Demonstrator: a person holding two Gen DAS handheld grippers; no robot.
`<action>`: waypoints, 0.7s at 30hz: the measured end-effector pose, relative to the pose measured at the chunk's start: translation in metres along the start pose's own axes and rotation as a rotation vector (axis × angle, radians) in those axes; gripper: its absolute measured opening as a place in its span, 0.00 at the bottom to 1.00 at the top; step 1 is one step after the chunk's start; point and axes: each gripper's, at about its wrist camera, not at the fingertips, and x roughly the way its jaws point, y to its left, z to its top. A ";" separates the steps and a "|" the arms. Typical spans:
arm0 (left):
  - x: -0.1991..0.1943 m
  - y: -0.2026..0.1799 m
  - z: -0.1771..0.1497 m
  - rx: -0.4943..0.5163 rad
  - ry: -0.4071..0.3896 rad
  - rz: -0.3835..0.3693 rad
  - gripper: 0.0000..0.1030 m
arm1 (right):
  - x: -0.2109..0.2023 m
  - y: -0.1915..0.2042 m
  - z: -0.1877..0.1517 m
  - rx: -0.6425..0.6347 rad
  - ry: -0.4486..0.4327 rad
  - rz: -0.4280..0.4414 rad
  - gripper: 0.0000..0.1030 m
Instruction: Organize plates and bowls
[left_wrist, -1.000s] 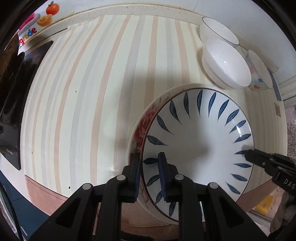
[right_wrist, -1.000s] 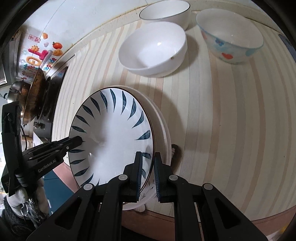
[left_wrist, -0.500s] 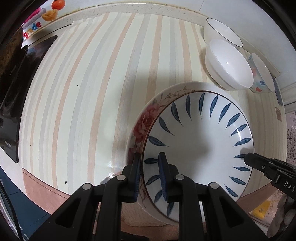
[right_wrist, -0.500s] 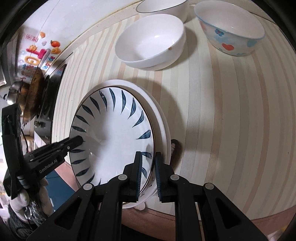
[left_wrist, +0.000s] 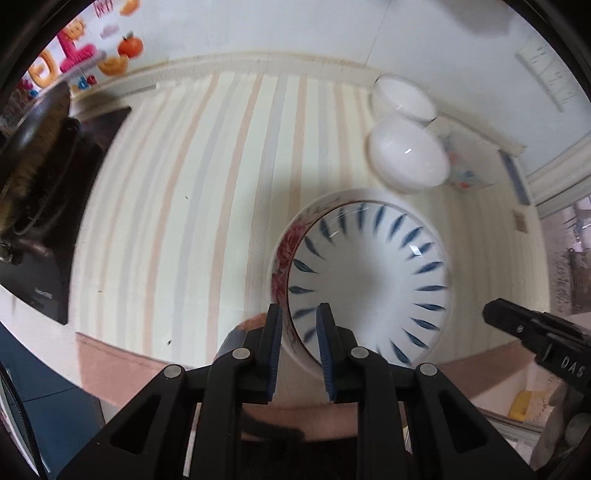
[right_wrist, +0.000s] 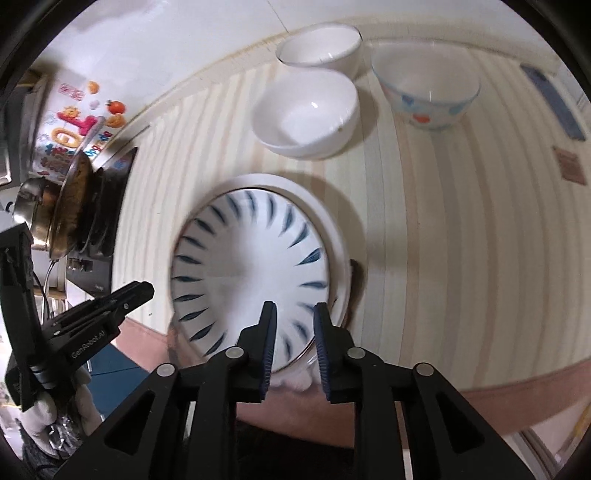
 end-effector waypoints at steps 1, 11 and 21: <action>-0.011 0.000 -0.002 0.007 -0.011 -0.011 0.17 | -0.011 0.007 -0.006 -0.005 -0.018 -0.001 0.30; -0.111 -0.012 -0.037 0.095 -0.135 -0.061 0.25 | -0.116 0.072 -0.068 -0.057 -0.164 -0.021 0.66; -0.160 -0.018 -0.070 0.129 -0.188 -0.092 0.29 | -0.173 0.100 -0.112 -0.098 -0.219 -0.080 0.68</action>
